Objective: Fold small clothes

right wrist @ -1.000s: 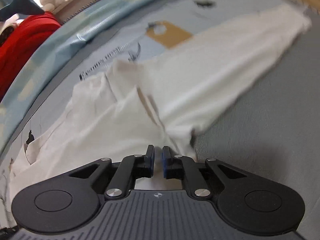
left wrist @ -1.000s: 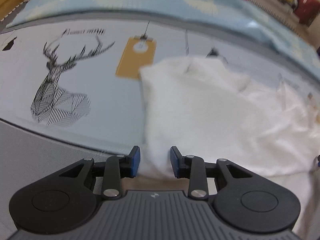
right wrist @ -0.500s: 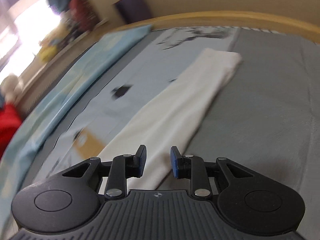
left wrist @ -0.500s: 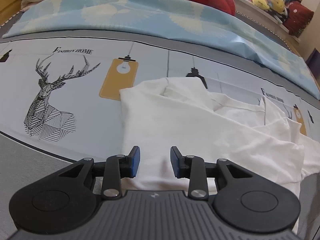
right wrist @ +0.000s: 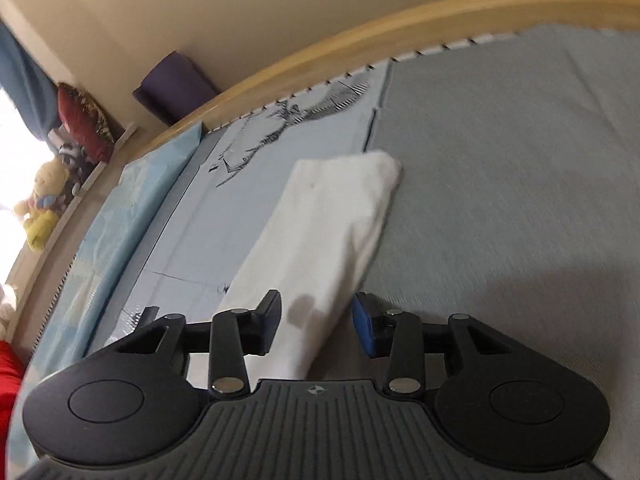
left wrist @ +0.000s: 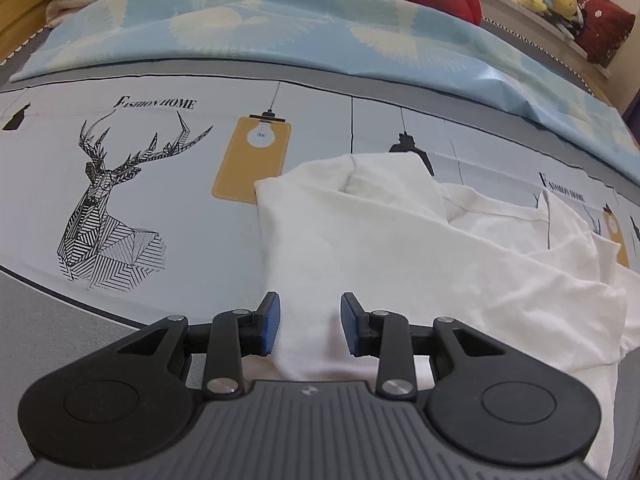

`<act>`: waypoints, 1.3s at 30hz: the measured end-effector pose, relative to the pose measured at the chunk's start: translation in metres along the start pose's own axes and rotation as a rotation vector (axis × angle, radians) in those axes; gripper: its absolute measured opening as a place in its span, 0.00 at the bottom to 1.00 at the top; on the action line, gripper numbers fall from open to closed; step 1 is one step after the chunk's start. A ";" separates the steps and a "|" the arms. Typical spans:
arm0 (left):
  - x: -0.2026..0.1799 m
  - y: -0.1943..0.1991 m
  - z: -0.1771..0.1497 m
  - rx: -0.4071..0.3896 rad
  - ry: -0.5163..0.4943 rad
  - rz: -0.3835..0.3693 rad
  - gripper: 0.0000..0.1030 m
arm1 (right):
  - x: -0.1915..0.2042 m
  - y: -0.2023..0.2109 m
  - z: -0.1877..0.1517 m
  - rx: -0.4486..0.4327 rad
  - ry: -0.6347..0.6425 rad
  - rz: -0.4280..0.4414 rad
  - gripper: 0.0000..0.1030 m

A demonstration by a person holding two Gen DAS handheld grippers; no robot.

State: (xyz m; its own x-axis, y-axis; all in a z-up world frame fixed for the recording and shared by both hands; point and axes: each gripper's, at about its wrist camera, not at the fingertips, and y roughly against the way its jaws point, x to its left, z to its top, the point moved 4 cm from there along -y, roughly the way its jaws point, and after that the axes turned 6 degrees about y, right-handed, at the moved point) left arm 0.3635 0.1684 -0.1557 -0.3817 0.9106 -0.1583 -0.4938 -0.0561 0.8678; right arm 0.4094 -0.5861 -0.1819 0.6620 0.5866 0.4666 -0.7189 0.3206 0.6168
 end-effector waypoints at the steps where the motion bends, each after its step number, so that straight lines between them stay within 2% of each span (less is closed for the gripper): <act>1: 0.001 0.001 0.001 -0.002 0.002 -0.004 0.36 | 0.004 -0.004 0.003 0.003 0.034 -0.018 0.19; 2: 0.002 0.002 0.002 -0.003 0.006 -0.006 0.36 | 0.007 -0.006 0.004 0.007 0.067 -0.048 0.08; 3: 0.004 0.003 0.002 -0.004 0.012 -0.007 0.36 | 0.008 -0.008 0.009 0.011 0.088 -0.078 0.03; 5: 0.009 0.005 0.005 -0.007 0.028 -0.012 0.36 | 0.020 0.000 0.014 -0.014 0.111 -0.101 0.03; 7: 0.014 0.009 0.007 -0.013 0.047 -0.019 0.36 | 0.048 0.020 0.017 -0.078 0.200 -0.121 0.03; 9: 0.021 0.014 0.010 -0.023 0.071 -0.027 0.36 | 0.093 0.050 0.008 -0.137 0.336 -0.071 0.03; 11: 0.029 0.018 0.013 -0.029 0.095 -0.033 0.36 | 0.151 0.092 -0.017 -0.184 0.515 0.040 0.03; 13: 0.037 0.024 0.016 -0.035 0.121 -0.042 0.36 | 0.203 0.144 -0.056 -0.202 0.647 0.223 0.03; 18: 0.058 0.036 0.022 -0.051 0.181 -0.057 0.36 | 0.293 0.270 -0.184 -0.103 0.880 0.674 0.03; 19: 0.061 0.037 0.023 -0.050 0.193 -0.058 0.36 | 0.304 0.290 -0.213 -0.062 0.928 0.765 0.04; 20: 0.063 0.037 0.023 -0.047 0.200 -0.060 0.36 | 0.313 0.304 -0.243 0.025 0.975 0.838 0.05; 22: 0.065 0.036 0.022 -0.037 0.208 -0.069 0.36 | 0.320 0.317 -0.295 0.264 1.037 0.913 0.13; 24: 0.064 0.037 0.022 -0.035 0.204 -0.079 0.36 | 0.314 0.323 -0.333 0.403 1.084 0.894 0.16; 27: 0.061 0.038 0.023 -0.038 0.200 -0.092 0.36 | 0.301 0.323 -0.349 0.452 1.107 0.778 0.22; 30: 0.046 0.033 0.019 -0.025 0.175 -0.122 0.36 | 0.283 0.305 -0.339 0.482 1.027 0.664 0.24; 32: 0.027 0.030 0.013 -0.010 0.125 -0.168 0.36 | 0.269 0.291 -0.326 0.469 0.944 0.603 0.26; 34: 0.003 0.030 0.007 -0.005 0.080 -0.225 0.36 | 0.258 0.269 -0.313 0.459 0.860 0.495 0.28; 36: -0.018 0.029 0.001 0.000 0.044 -0.276 0.36 | 0.244 0.247 -0.301 0.488 0.775 0.399 0.28; 39: -0.054 0.026 -0.008 0.005 -0.006 -0.330 0.36 | 0.229 0.224 -0.291 0.521 0.704 0.316 0.28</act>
State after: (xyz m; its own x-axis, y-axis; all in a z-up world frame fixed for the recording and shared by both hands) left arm 0.3647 0.1146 -0.1287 -0.1970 0.8817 -0.4288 -0.5865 0.2445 0.7721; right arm 0.3386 -0.1633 -0.1216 0.0480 0.9603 0.2747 -0.5451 -0.2053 0.8128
